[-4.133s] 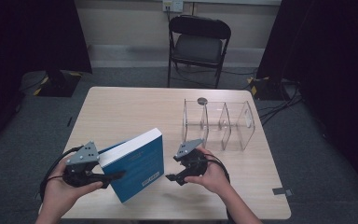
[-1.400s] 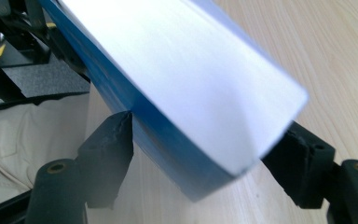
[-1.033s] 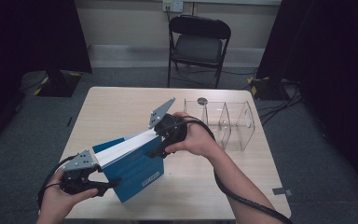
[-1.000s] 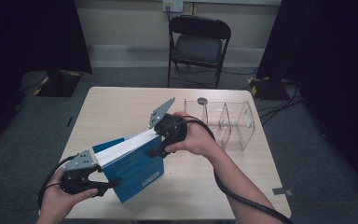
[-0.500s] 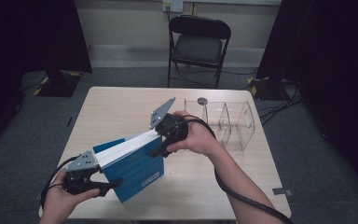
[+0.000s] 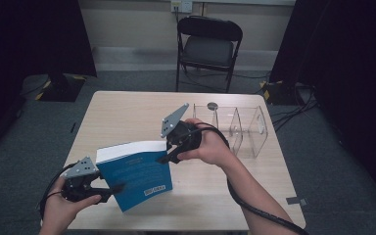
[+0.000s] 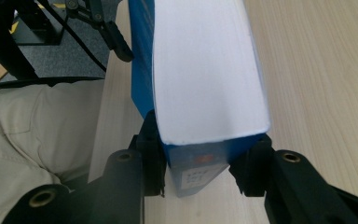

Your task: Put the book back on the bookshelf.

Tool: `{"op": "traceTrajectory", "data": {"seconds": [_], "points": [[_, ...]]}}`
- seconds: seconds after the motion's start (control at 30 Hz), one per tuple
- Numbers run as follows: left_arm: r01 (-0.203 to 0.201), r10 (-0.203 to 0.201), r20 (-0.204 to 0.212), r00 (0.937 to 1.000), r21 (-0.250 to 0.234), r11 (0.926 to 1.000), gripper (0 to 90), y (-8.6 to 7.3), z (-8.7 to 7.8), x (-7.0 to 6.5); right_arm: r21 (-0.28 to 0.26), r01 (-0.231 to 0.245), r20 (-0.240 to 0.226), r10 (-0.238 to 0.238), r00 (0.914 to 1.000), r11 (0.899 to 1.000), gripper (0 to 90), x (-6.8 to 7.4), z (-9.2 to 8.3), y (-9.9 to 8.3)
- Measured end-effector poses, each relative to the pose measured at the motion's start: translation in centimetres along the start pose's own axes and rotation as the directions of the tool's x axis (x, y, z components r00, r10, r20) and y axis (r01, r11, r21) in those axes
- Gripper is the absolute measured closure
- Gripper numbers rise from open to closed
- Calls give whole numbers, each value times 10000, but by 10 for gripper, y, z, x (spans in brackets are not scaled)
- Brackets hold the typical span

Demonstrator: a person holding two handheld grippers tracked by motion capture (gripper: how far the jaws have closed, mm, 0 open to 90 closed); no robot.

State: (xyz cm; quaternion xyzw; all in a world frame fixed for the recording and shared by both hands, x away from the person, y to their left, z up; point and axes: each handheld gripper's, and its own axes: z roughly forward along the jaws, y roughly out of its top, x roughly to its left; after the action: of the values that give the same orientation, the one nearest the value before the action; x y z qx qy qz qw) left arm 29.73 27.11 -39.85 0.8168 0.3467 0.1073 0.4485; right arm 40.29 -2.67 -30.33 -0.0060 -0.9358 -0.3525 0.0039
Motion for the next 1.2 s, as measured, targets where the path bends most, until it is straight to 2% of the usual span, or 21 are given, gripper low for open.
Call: {"op": "traceTrajectory", "data": {"seconds": [0.07, 0.23, 0.33, 0.47, 0.53, 0.7, 0.77, 0.87, 0.93, 1.1, 1.17, 1.2], "points": [[66, -66, -52, 10000, -2, 10000, 372, -3, -3, 2, 52, -59, 64, 59, 10000, 10000, 614, 3, -2, -2], [144, -144, -256, 9996, 1, 9999, 373, -11, -7, 8, -218, -398, 243, 403, 9989, 9990, 618, 3, -6, -11], [164, -156, -347, 9993, 211, 9996, 372, -17, -4, 11, -390, -778, 464, 796, 9957, 9962, 619, 1, -8, -15], [148, -126, -487, 9987, 453, 9989, 372, -23, 2, 14, -413, -894, 706, 921, 9932, 9951, 619, 0, -13, -20], [25, 3, -548, 9985, 522, 9986, 373, -25, 7, 15, -421, -1007, 844, 1040, 9910, 9940, 619, 0, -15, -23], [66, -22, -488, 9988, 897, 9959, 376, -34, 24, 15, -440, -1226, 1145, 1269, 9853, 9915, 620, -2, -22, -30], [18, 52, -529, 9986, 1305, 9914, 396, -38, 35, 14, -497, -1280, 1186, 1331, 9840, 9905, 619, -1, -25, -34], [100, -47, -345, 9994, 1546, 9879, 452, -43, 48, 13, -556, -1290, 1191, 1349, 9837, 9901, 619, 0, -27, -37], [24, 40, -348, 9994, 1813, 9834, 480, -45, 54, 12, -531, -1351, 1185, 1405, 9830, 9894, 619, 2, -27, -37], [-381, 444, -329, 9985, 1702, 9847, 484, -51, 62, 15, -530, -1324, 1193, 1379, 9832, 9898, 618, 3, -27, -37], [-275, 329, -332, 9989, 1525, 9879, 472, -54, 65, 15, -502, -1377, 1191, 1429, 9825, 9892, 618, 4, -27, -37], [-304, 359, -293, 9989, 1710, 9848, 473, -56, 67, 15, -498, -1351, 1167, 1401, 9832, 9896, 618, 5, -28, -37]]}}
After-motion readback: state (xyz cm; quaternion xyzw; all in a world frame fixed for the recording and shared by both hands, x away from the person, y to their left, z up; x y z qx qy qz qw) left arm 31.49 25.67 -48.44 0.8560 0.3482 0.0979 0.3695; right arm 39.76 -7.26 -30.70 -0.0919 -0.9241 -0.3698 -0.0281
